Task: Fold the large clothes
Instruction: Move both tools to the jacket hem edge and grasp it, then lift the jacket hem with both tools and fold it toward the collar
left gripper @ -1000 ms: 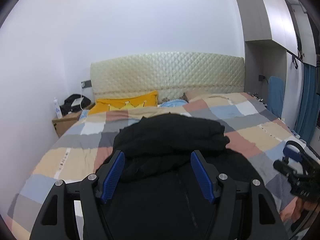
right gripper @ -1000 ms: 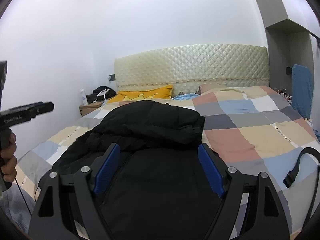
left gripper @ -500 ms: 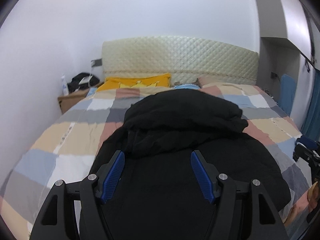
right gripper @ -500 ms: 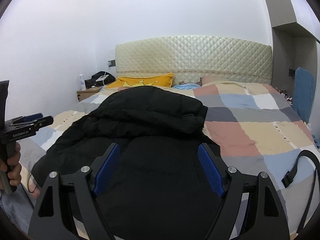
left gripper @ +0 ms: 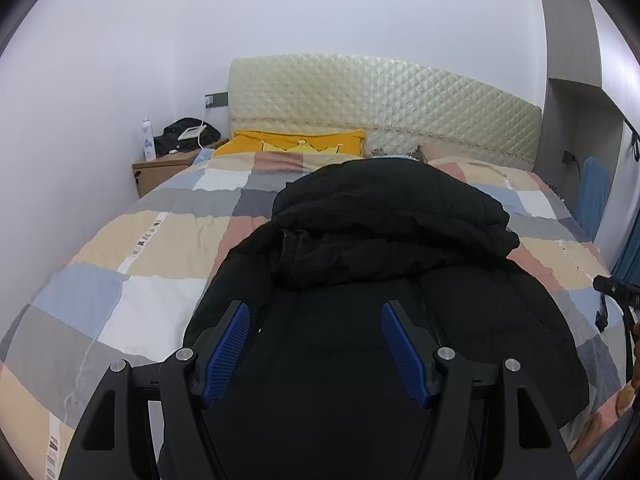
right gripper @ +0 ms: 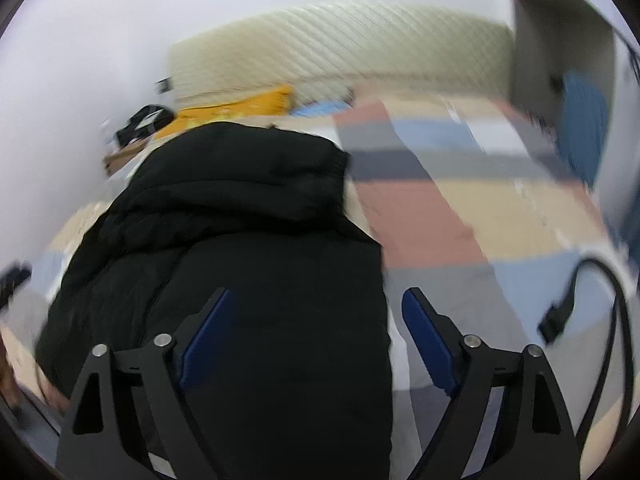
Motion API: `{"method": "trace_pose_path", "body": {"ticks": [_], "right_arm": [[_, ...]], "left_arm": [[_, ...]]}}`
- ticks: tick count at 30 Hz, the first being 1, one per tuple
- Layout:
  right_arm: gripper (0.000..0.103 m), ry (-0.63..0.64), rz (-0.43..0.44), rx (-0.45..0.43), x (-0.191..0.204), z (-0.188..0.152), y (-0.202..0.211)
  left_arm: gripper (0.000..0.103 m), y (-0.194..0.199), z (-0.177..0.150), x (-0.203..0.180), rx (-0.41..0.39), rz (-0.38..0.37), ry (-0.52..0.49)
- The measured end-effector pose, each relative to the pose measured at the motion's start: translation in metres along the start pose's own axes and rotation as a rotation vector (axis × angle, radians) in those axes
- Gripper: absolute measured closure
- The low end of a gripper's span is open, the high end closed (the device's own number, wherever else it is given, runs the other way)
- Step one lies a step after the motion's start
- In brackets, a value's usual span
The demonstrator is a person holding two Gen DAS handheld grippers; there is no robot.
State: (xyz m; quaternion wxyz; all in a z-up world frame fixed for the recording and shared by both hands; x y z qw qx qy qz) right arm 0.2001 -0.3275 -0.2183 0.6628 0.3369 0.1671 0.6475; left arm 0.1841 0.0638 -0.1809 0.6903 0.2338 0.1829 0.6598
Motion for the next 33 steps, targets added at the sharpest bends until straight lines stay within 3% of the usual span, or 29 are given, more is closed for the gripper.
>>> {"method": "trace_pose_path", "body": {"ticks": [5,9,12,18,23,28,30,33], "right_arm": [[0.013,-0.197,0.019,0.195,-0.037,-0.019,-0.036],[0.013,-0.209,0.044,0.312,-0.038,-0.039,-0.053],[0.013,-0.208,0.035,0.418,-0.039,-0.06,-0.07],[0.011,-0.34,0.054,0.622,-0.052,-0.1,-0.104],[0.004,-0.412,0.159,0.706,-0.046,-0.12,-0.105],[0.003,-0.43,0.274,0.72,-0.027,-0.117,-0.096],[0.003,-0.458,0.409,0.689,-0.008,-0.104,-0.082],[0.003,-0.433,0.537,0.613,0.006,-0.083,-0.058]], "left_arm": [[0.035,-0.003,-0.003,0.004,0.017,-0.024,0.038],[0.035,-0.008,-0.007,0.01,0.041,-0.052,0.083],[0.035,-0.016,-0.01,0.018,0.068,-0.027,0.104],[0.035,-0.032,-0.024,0.028,0.152,-0.019,0.153],[0.035,-0.038,-0.03,0.032,0.184,-0.025,0.175],[0.035,-0.044,-0.036,0.036,0.216,-0.04,0.197],[0.035,-0.046,-0.039,0.037,0.229,-0.049,0.209],[0.035,-0.05,-0.042,0.038,0.245,-0.055,0.223]]}}
Point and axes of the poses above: each gripper's, at about its wrist camera, not at the fingertips, and y roughly against the way its jaws point, x to its left, z to its top, the point moved 8 cm from there along -y, roughly the way its jaws point, and after that the axes turned 7 degrees about -y, right-handed, at the moved point
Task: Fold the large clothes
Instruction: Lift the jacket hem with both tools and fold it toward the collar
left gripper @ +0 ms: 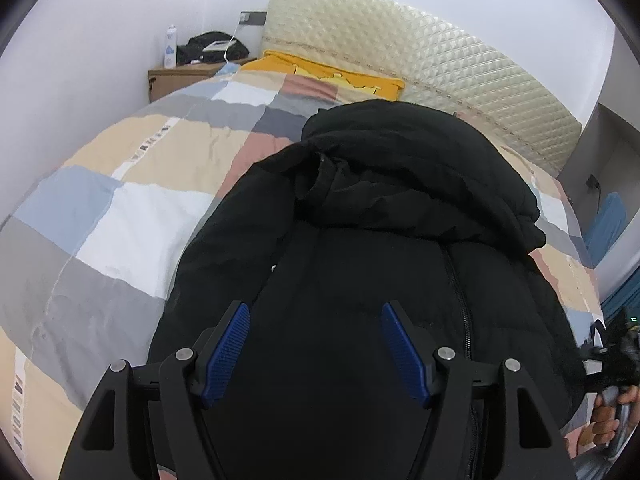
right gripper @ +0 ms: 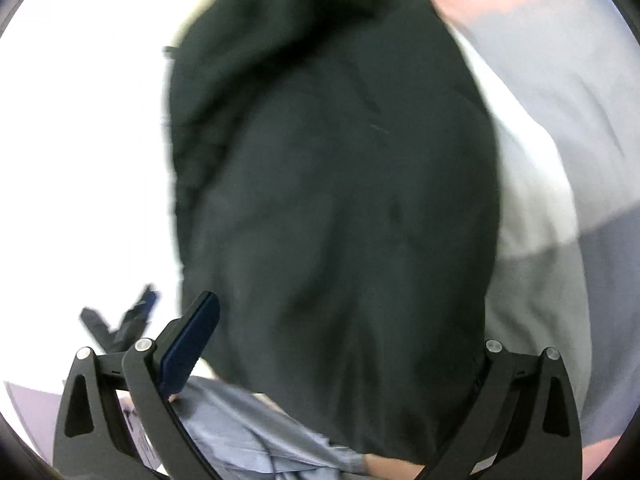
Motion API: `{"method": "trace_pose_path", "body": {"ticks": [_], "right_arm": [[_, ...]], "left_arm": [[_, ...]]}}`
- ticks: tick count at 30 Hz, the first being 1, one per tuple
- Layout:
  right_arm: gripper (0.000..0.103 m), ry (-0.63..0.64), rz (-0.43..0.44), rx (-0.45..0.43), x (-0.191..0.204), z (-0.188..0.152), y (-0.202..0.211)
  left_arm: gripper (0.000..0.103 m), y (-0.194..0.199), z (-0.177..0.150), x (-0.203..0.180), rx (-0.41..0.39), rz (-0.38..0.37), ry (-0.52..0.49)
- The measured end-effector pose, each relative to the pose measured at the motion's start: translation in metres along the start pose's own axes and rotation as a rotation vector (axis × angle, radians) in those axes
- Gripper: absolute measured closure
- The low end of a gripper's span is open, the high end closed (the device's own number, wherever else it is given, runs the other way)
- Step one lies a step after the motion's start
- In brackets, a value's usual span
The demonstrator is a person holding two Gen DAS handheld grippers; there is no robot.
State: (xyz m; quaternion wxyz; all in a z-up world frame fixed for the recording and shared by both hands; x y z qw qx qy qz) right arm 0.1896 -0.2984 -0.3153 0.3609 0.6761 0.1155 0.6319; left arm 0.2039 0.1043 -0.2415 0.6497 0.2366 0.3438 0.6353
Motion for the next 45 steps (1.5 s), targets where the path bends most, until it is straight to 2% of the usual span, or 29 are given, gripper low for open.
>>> {"method": "trace_pose_path", "body": {"ticks": [2,5,6,9,11,13,15,18,21,23,26,28,30,32,35,36,37,38,39,41,45], "right_arm": [[0.003,0.053,0.092,-0.031,0.02,-0.003,0.015],[0.003,0.084,0.168,-0.064,0.033,-0.002,0.032],[0.003,0.089,0.177,-0.072,0.036,-0.003,0.034],[0.006,0.08,0.134,-0.066,0.03,-0.004,0.028],[0.017,0.072,0.096,-0.058,0.025,-0.004,0.027],[0.041,0.061,0.051,-0.048,0.016,-0.003,0.02],[0.055,0.067,-0.001,-0.03,0.01,-0.005,0.016],[0.087,0.076,0.006,-0.054,0.008,-0.002,0.024],[0.091,0.102,0.029,-0.087,0.011,0.001,0.034],[0.092,0.12,0.043,-0.106,0.014,0.001,0.036],[0.092,0.101,0.062,-0.12,0.012,0.004,0.041],[0.092,0.071,0.057,-0.11,0.006,0.006,0.038],[0.089,0.028,0.033,-0.098,-0.002,0.007,0.031],[0.088,-0.001,0.024,-0.093,-0.005,0.007,0.026],[0.081,-0.046,-0.015,-0.095,-0.016,0.007,0.023],[0.072,-0.056,-0.024,-0.093,-0.018,0.007,0.021],[0.053,-0.064,-0.027,-0.092,-0.019,0.006,0.021],[0.041,-0.079,-0.023,-0.092,-0.021,0.007,0.02],[0.024,-0.099,-0.012,-0.095,-0.022,0.007,0.017],[0.021,-0.116,-0.01,-0.093,-0.023,0.007,0.014],[0.019,-0.199,-0.037,-0.083,-0.04,0.006,0.007]], "left_arm": [[0.035,-0.004,-0.002,0.001,0.018,-0.02,0.015],[0.035,-0.008,-0.003,0.002,0.038,-0.043,0.033],[0.035,-0.009,-0.004,0.002,0.045,-0.053,0.039],[0.035,-0.01,-0.004,0.003,0.047,-0.079,0.057],[0.035,-0.005,-0.003,0.0,0.027,-0.094,0.046],[0.035,-0.003,-0.003,-0.006,0.032,-0.136,0.032],[0.035,-0.001,-0.004,-0.006,0.044,-0.136,0.024],[0.035,0.0,-0.004,-0.002,0.087,-0.127,0.003],[0.035,0.003,0.001,0.006,0.124,-0.106,-0.055],[0.035,0.0,0.002,0.017,0.154,-0.1,-0.063],[0.034,-0.01,0.0,0.044,0.217,-0.117,-0.02],[0.031,-0.02,-0.003,0.062,0.251,-0.078,-0.037],[0.03,-0.032,-0.01,0.087,0.276,-0.009,0.048],[0.03,-0.04,-0.016,0.098,0.315,-0.027,0.119],[0.027,-0.041,-0.018,0.112,0.312,-0.037,0.199],[0.025,-0.041,-0.02,0.114,0.318,-0.045,0.218],[0.025,-0.044,-0.025,0.115,0.337,-0.065,0.242],[0.025,-0.047,-0.031,0.115,0.365,-0.095,0.271],[0.025,-0.049,-0.036,0.116,0.385,-0.118,0.295],[0.025,-0.056,-0.045,0.12,0.44,-0.163,0.355],[0.017,-0.066,-0.061,0.121,0.514,-0.257,0.452]]}}
Point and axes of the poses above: each gripper's, at about its wrist camera, not at the fingertips, and y roughly against the way its jaws point, x to its left, z to its top, the point moved 8 cm from there along -y, roughly the way its jaws point, and after that the axes turned 7 degrees about -y, right-handed, at the moved point
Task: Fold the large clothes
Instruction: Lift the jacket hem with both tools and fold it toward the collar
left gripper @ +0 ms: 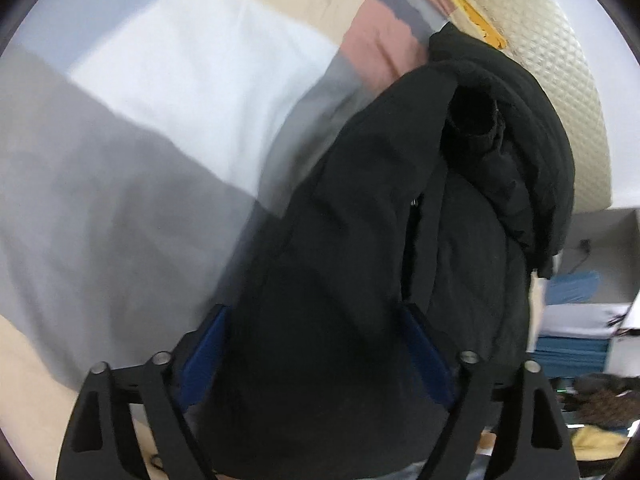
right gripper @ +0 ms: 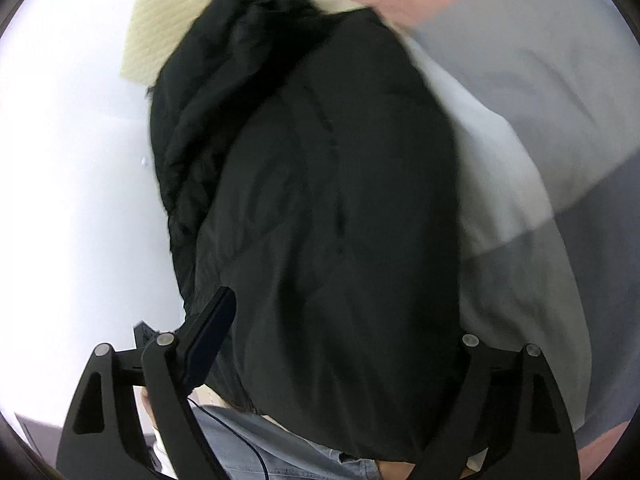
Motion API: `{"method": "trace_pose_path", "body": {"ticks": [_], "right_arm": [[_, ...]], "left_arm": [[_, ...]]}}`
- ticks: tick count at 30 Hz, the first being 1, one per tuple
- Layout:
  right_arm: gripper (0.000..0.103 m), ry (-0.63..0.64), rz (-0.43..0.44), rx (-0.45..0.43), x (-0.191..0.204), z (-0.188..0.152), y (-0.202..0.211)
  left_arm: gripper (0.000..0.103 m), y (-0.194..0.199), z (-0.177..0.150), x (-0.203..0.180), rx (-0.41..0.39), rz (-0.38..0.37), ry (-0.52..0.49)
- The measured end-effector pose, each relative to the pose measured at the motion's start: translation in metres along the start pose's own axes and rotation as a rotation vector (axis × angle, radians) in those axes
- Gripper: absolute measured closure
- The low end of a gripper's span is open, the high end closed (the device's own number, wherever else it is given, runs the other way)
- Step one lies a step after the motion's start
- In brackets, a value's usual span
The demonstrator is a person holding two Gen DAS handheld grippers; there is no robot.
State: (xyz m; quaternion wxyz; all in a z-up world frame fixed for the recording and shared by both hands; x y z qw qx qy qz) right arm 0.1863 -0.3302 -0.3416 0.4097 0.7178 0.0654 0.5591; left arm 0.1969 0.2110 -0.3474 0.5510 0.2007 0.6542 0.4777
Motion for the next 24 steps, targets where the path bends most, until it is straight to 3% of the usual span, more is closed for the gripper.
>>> {"method": "trace_pose_path", "body": {"ticks": [5,10,15,17,18,19,20,21,22,24], "right_arm": [[0.018,-0.108,-0.077,-0.025,-0.03,0.009,0.005],[0.013,-0.092,-0.065,0.048,-0.023,0.006,-0.012],[0.015,-0.024,0.108,0.098,0.012,-0.005,-0.013],[0.034,0.038,0.167,0.064,0.032,-0.007,-0.007],[0.056,0.039,0.181,0.033,0.035,-0.006,-0.005],[0.07,0.034,0.197,0.014,0.037,-0.005,-0.004],[0.074,0.032,0.197,-0.001,0.038,-0.005,-0.004],[0.078,0.033,0.193,-0.011,0.038,-0.005,-0.003],[0.082,0.034,0.197,-0.02,0.038,-0.004,-0.001],[0.086,0.029,0.225,-0.049,0.042,-0.001,0.006]], "left_arm": [[0.013,-0.006,-0.005,0.006,0.035,-0.028,0.039],[0.009,-0.027,-0.009,0.006,0.123,-0.044,0.027],[0.014,-0.023,-0.01,-0.021,0.122,-0.173,-0.036],[0.017,-0.016,-0.011,-0.031,0.101,-0.22,-0.069],[0.02,-0.012,-0.011,-0.036,0.09,-0.238,-0.084],[0.027,-0.009,-0.011,-0.041,0.08,-0.25,-0.095],[0.054,-0.007,-0.011,-0.046,0.078,-0.275,-0.101],[0.062,-0.003,-0.011,-0.053,0.068,-0.292,-0.117],[0.062,0.0,-0.011,-0.057,0.058,-0.289,-0.136],[0.078,0.007,-0.015,-0.07,0.036,-0.277,-0.197]]}}
Point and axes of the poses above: each gripper's, at about its wrist camera, not at the fingertips, and y roughly against the way its jaws point, x to its left, z to its top, the point moved 8 cm from there along -y, roughly the way its jaws point, and after that the axes turned 7 degrees about -y, right-handed, at the moved point
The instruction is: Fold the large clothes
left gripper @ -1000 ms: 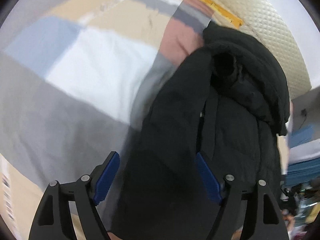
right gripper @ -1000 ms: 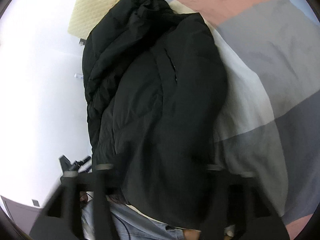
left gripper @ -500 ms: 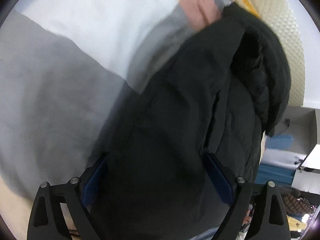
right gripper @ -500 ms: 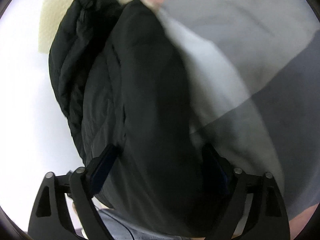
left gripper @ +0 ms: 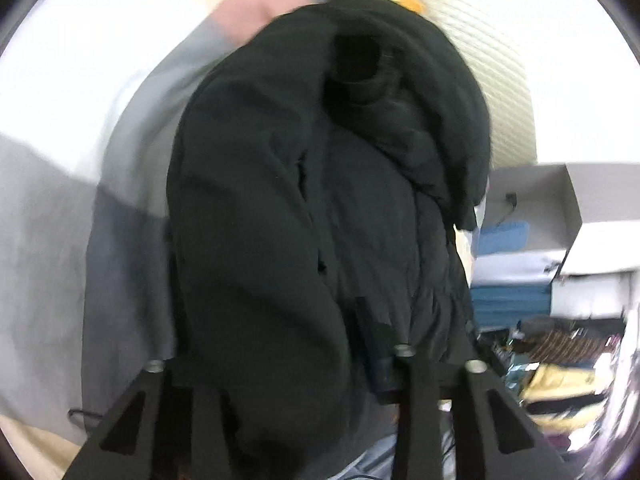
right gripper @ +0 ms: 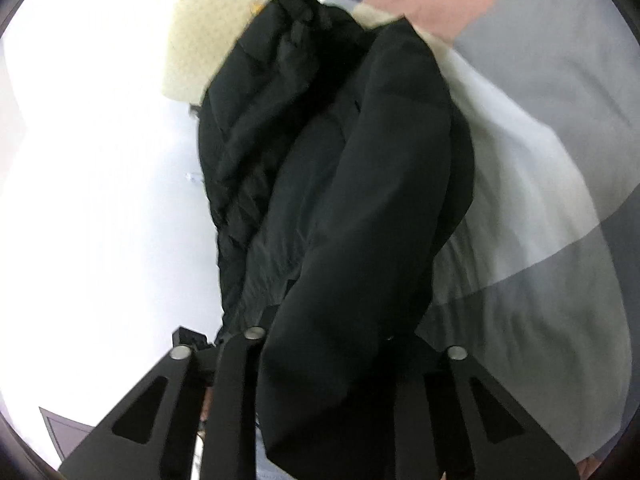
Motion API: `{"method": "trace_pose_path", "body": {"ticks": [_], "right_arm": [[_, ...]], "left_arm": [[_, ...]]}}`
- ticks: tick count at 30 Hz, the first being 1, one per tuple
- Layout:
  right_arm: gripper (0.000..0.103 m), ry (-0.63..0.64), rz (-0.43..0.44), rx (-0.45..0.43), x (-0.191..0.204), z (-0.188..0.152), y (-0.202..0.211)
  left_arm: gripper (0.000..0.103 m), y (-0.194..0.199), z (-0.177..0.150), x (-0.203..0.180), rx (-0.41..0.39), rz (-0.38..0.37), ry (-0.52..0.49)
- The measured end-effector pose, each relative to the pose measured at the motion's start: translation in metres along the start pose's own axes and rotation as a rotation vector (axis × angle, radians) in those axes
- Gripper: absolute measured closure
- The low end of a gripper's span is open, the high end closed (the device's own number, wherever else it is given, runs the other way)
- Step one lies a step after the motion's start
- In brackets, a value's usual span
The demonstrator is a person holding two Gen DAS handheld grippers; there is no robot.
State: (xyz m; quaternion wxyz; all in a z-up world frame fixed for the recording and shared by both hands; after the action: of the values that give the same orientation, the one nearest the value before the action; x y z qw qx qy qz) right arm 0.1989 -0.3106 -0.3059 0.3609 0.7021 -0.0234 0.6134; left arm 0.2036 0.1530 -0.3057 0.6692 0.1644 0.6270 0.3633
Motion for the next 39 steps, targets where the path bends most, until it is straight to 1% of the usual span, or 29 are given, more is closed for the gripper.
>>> {"method": "trace_pose_path", "body": {"ticks": [1,3,6,9,12,13,14,15,18,20,23,24,26,27,30,31,36,39], "right_arm": [[0.088,0.002,0.005,-0.008,0.002,0.001,0.001],[0.089,0.02,0.012,-0.036,0.008,0.002,0.007],[0.092,0.059,0.032,-0.08,0.019,0.002,0.018],[0.094,0.074,0.067,-0.137,0.029,0.005,0.037],[0.096,0.047,0.095,-0.187,0.03,0.009,0.058],[0.096,0.053,0.083,-0.202,0.03,0.008,0.068],[0.096,0.063,0.077,-0.21,0.032,0.006,0.073],[0.097,0.082,0.072,-0.215,0.039,0.0,0.077],[0.098,0.125,0.063,-0.203,0.057,-0.013,0.086],[0.098,0.143,0.067,-0.202,0.067,-0.018,0.097],[0.098,0.151,0.075,-0.212,0.077,-0.024,0.118],[0.098,0.164,0.089,-0.22,0.084,-0.028,0.129],[0.098,0.178,0.108,-0.226,0.091,-0.034,0.136],[0.098,0.185,0.121,-0.225,0.096,-0.04,0.142],[0.098,0.206,0.16,-0.227,0.109,-0.066,0.164],[0.098,0.208,0.172,-0.23,0.112,-0.068,0.166],[0.098,0.223,0.255,-0.26,0.123,-0.101,0.209],[0.098,0.241,0.269,-0.27,0.127,-0.119,0.232]], "left_arm": [[0.08,0.001,-0.001,-0.004,-0.007,0.004,-0.009],[0.088,0.005,0.001,-0.004,-0.021,0.002,-0.008],[0.092,0.023,-0.002,0.011,-0.061,-0.028,0.015],[0.094,0.034,-0.002,0.005,-0.104,-0.037,-0.003],[0.096,0.049,-0.003,-0.006,-0.155,-0.055,-0.021],[0.096,0.052,-0.004,-0.008,-0.174,-0.053,-0.028],[0.096,0.061,-0.005,-0.012,-0.211,-0.028,-0.055],[0.097,0.068,-0.007,-0.015,-0.232,-0.011,-0.08],[0.097,0.079,-0.017,-0.024,-0.223,-0.018,-0.084],[0.097,0.09,-0.023,-0.03,-0.229,-0.008,-0.094],[0.097,0.116,-0.035,-0.043,-0.247,0.003,-0.116],[0.097,0.125,-0.039,-0.046,-0.249,0.015,-0.111],[0.097,0.147,-0.049,-0.053,-0.263,0.02,-0.103],[0.097,0.147,-0.051,-0.06,-0.268,0.03,-0.106],[0.097,0.172,-0.07,-0.074,-0.283,0.057,-0.134],[0.097,0.18,-0.079,-0.079,-0.285,0.055,-0.143],[0.097,0.212,-0.124,-0.103,-0.294,0.044,-0.19],[0.097,0.23,-0.153,-0.114,-0.293,0.028,-0.21]]}}
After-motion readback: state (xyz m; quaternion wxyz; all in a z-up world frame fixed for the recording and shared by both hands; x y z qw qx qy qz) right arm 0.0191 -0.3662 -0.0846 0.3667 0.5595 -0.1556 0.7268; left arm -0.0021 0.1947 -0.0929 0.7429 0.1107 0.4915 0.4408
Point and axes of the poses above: each gripper's, at about its wrist camera, not at the fingertips, and y roughly against the way its jaws point, x to its left, z to its top, the point moved 8 cm from there along -y, roughly the way its jaws point, and after that the axes turned 7 degrees about -y, right-handed, at the moved point
